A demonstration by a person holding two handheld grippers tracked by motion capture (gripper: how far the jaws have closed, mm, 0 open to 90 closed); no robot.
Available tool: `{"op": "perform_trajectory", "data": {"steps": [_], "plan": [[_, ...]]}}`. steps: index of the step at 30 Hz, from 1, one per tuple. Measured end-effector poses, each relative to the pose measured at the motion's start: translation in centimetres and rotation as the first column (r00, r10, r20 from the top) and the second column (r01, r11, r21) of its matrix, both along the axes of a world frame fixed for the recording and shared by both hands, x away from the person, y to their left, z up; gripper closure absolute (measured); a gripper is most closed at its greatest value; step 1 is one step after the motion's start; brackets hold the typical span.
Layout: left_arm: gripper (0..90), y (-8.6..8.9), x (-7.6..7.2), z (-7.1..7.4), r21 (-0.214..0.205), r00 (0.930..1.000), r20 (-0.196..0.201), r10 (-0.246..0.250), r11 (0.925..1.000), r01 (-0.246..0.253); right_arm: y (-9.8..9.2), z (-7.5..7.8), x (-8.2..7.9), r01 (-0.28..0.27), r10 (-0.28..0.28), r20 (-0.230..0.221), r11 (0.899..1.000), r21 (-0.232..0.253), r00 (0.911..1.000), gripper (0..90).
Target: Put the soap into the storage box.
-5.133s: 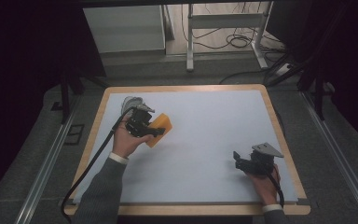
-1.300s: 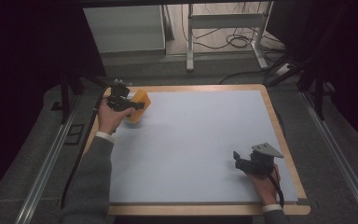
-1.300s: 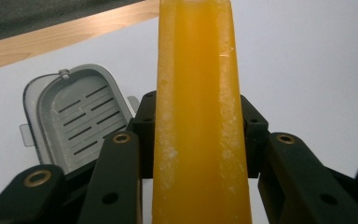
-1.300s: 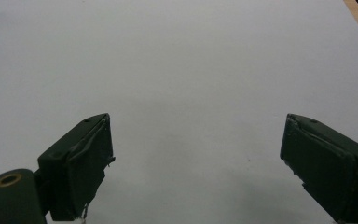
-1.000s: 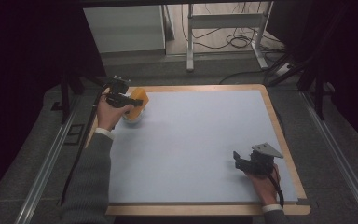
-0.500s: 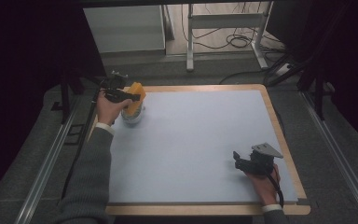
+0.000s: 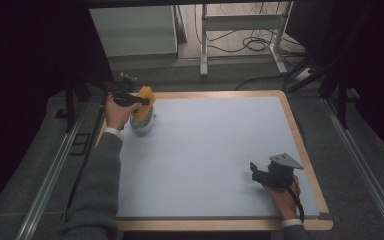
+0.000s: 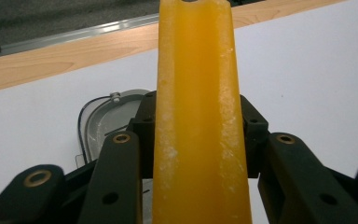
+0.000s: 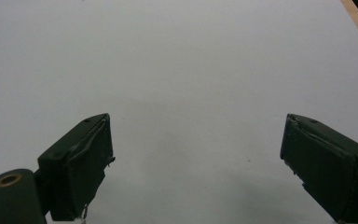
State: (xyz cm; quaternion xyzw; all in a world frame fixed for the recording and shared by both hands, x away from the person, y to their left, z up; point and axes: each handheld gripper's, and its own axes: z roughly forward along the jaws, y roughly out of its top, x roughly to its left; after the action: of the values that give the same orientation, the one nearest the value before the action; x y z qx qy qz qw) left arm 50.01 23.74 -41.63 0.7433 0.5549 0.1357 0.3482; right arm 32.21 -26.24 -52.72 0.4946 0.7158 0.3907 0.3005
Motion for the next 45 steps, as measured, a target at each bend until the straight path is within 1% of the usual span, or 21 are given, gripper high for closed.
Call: {"op": "perform_trajectory", "data": {"steps": [3, 7, 11, 12, 14, 17, 26, 29, 31, 35, 41, 43, 44, 45], "plan": [[61.2, 0.2, 0.3, -0.2, 0.008, 0.9998, 0.003, 0.017, 0.9998, -0.017, 0.0, 0.0, 0.0, -0.002, 0.002, 0.002, 1.000, 0.000, 1.0000, 9.5], [61.2, 0.3, 0.7, -0.7, -0.001, 0.9995, -0.009, 0.031, 0.9995, -0.031, 0.0, 0.0, 0.0, -0.001, 0.001, 0.003, 1.000, -0.002, 1.0000, 9.5], [61.2, 0.3, 0.9, -1.1, 0.011, 0.9989, -0.018, 0.042, 0.9991, -0.042, 0.0, 0.0, 0.0, -0.001, 0.001, 0.004, 1.000, -0.002, 1.0000, 9.5], [61.2, 0.3, 1.0, -1.2, 0.017, 0.9991, -0.016, 0.039, 0.9991, -0.039, 0.0, 0.0, 0.0, -0.001, 0.001, 0.004, 1.000, -0.002, 1.0000, 9.5], [61.2, 0.3, 1.1, -1.3, 0.010, 0.9989, -0.026, 0.039, 0.9992, -0.039, 0.0, 0.0, 0.0, -0.002, 0.002, 0.002, 1.000, -0.002, 1.0000, 9.5], [61.2, 0.3, 1.4, -1.7, 0.016, 0.9985, -0.032, 0.044, 0.9989, -0.043, 0.0, 0.0, 0.0, -0.002, 0.002, 0.004, 1.000, -0.002, 1.0000, 9.5], [61.2, 0.9, 1.6, -3.0, 0.006, 0.9953, -0.052, 0.082, 0.9967, -0.081, 0.0, 0.0, 0.0, 0.000, 0.000, 0.003, 1.000, 0.001, 1.0000, 9.5], [61.2, 1.2, 1.7, -3.3, 0.013, 0.9946, -0.064, 0.082, 0.9966, -0.082, 0.0, 0.0, 0.0, 0.000, 0.000, 0.004, 1.000, -0.001, 1.0000, 9.5], [61.2, 1.3, 1.7, -3.5, 0.019, 0.9937, -0.063, 0.093, 0.9956, -0.092, 0.0, 0.0, 0.0, 0.001, -0.001, 0.004, 1.000, -0.002, 1.0000, 9.5], [61.2, 1.2, 1.9, -3.8, 0.007, 0.9935, -0.066, 0.092, 0.9958, -0.092, 0.0, 0.0, 0.0, 0.001, -0.001, 0.001, 1.000, 0.002, 1.0000, 9.5], [61.2, 1.2, 2.2, -4.6, 0.007, 0.9915, -0.075, 0.106, 0.9944, -0.106, 0.0, 0.0, 0.0, 0.001, -0.001, 0.003, 1.000, 0.002, 1.0000, 9.5], [61.2, 1.2, 2.2, -4.9, 0.009, 0.9914, -0.080, 0.104, 0.9946, -0.103, 0.0, 0.0, 0.0, 0.000, 0.000, 0.004, 1.000, -0.001, 1.0000, 9.5], [61.2, 1.2, 2.2, -5.0, 0.002, 0.9905, -0.080, 0.112, 0.9937, -0.112, 0.0, 0.0, 0.0, 0.000, 0.000, 0.004, 1.000, -0.002, 1.0000, 9.5], [61.2, 1.3, 2.3, -5.1, 0.013, 0.9908, -0.087, 0.104, 0.9945, -0.104, 0.0, 0.0, 0.0, 0.000, 0.000, 0.004, 1.000, -0.003, 1.0000, 9.5]]}}
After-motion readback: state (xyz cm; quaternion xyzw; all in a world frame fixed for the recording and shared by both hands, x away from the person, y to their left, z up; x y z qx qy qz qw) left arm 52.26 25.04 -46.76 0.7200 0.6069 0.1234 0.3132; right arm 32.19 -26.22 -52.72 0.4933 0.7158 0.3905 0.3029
